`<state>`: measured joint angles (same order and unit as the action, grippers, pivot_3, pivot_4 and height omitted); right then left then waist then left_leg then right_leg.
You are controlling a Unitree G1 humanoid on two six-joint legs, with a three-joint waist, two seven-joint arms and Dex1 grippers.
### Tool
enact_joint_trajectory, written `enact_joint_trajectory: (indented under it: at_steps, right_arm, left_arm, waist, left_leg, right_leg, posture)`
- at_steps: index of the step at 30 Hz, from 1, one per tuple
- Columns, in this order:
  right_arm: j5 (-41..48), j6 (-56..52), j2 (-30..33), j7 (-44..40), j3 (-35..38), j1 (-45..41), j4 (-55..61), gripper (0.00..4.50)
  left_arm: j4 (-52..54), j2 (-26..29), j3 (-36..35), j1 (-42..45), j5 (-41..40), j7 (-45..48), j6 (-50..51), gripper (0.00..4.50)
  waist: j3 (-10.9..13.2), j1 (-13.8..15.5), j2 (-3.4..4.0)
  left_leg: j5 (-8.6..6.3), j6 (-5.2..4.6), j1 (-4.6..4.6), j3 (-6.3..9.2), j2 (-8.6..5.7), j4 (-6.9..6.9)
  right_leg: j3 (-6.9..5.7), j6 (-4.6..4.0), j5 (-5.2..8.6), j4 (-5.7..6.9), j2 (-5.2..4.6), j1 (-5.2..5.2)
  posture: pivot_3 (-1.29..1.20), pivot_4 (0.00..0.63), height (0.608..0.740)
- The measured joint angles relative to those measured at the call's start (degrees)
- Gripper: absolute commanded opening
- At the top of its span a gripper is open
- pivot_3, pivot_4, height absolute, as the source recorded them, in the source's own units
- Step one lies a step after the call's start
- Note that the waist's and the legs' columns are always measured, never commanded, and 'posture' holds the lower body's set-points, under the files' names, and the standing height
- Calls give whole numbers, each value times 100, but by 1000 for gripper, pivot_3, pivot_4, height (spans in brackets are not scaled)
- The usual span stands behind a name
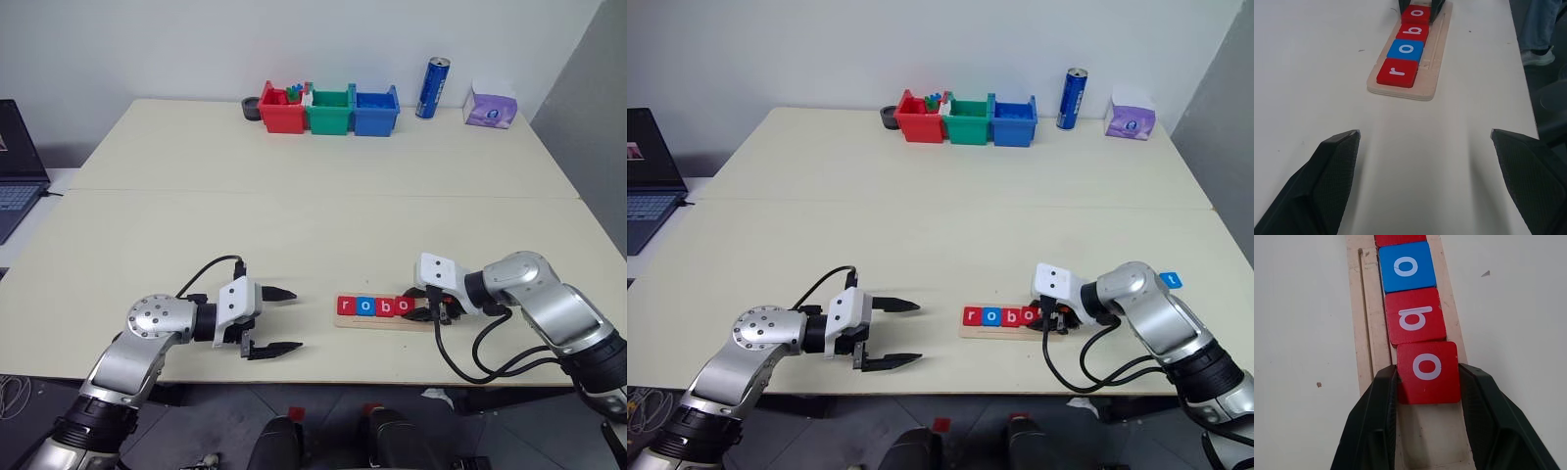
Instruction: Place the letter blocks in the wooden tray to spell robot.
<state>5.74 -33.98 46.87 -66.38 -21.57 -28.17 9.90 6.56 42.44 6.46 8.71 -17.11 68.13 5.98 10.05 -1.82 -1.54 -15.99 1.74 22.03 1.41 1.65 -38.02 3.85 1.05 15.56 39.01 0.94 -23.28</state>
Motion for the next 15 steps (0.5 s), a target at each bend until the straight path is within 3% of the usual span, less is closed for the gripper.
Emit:
enact_joint_trajectory:
  at_steps: [6, 15]
  right_arm:
    - [13, -20, -1, -30, 3, -61, 16, 4463]
    - [280, -402, -29, 38, 325, -198, 261, 4463]
  left_arm:
    - [16, 0, 7, -6, 0, -6, 11, 4500]
    - [32, 0, 8, -13, 0, -7, 20, 4500]
  waist:
    - [0, 0, 0]
    - [0, 0, 0]
  left_leg:
    - [0, 0, 0, 0, 0, 0]
    - [0, 0, 1, 3, 0, 0]
  right_leg:
    - [0, 0, 0, 0, 0, 0]
    - [-2, -1, 0, 0, 0, 0]
  posture:
    - [0, 150, 740]
    - [0, 150, 740]
